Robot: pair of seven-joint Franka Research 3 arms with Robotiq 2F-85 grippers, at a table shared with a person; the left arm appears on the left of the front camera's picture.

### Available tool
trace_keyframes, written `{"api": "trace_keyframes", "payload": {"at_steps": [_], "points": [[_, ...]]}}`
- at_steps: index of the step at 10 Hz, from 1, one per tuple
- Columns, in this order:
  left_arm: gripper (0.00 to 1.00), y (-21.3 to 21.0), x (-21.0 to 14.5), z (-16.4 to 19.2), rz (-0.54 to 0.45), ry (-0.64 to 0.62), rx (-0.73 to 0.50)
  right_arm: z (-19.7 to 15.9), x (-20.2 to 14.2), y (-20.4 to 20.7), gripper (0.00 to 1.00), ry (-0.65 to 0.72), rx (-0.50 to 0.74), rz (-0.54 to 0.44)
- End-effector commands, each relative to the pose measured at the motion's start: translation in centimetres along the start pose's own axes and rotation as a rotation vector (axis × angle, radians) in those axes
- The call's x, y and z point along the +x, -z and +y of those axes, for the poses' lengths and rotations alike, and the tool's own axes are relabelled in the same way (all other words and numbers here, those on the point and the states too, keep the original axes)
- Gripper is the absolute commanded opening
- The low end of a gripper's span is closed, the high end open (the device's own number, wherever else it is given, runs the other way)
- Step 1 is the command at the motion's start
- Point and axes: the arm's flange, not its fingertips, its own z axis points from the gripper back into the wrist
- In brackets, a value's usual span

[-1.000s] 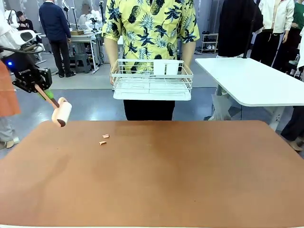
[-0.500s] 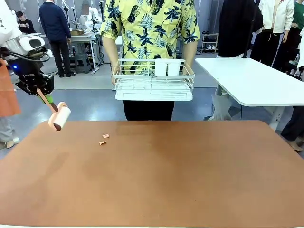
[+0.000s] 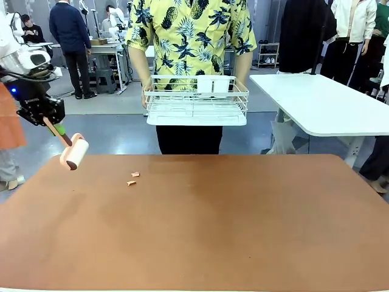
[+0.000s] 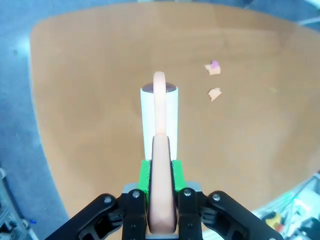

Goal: Clean the table.
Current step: Clean the table with the Lint Roller when the human lifts the Dish drying rack.

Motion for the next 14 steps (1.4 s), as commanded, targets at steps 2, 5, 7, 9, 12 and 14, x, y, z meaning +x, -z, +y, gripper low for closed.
{"api": "trace_keyframes", "payload": {"at_steps": [2, 5, 7, 9, 12, 14], "points": [[0.19, 0.2, -1.1, 4.9, 0.014, -0.028, -0.231, 0.3, -0.1, -0.1, 1.00, -0.006, -0.002, -0.002], [0.19, 2.6, -2.0, 8.6, 0.015, -0.093, -0.404, 0.3, -0.1, -0.1, 1.00, -0.006, -0.002, -0.002], [0.19, 5.7, -2.1, 9.9, 0.040, -0.119, -0.457, 0.3, -0.1, -0.1, 1.00, -0.006, -0.002, -0.002], [0.19, 8.1, -1.5, 11.1, 0.086, -0.089, -0.523, 0.3, -0.1, -0.1, 1.00, -0.006, -0.002, -0.002], [0.19, 11.3, 0.1, 11.3, 0.098, -0.115, -0.534, 0.3, -0.1, -0.1, 1.00, -0.006, -0.002, -0.002], [0.19, 12.5, 1.2, 11.7, 0.122, -0.123, -0.571, 0.3, -0.1, -0.1, 1.00, -0.006, -0.002, -0.002]]}}
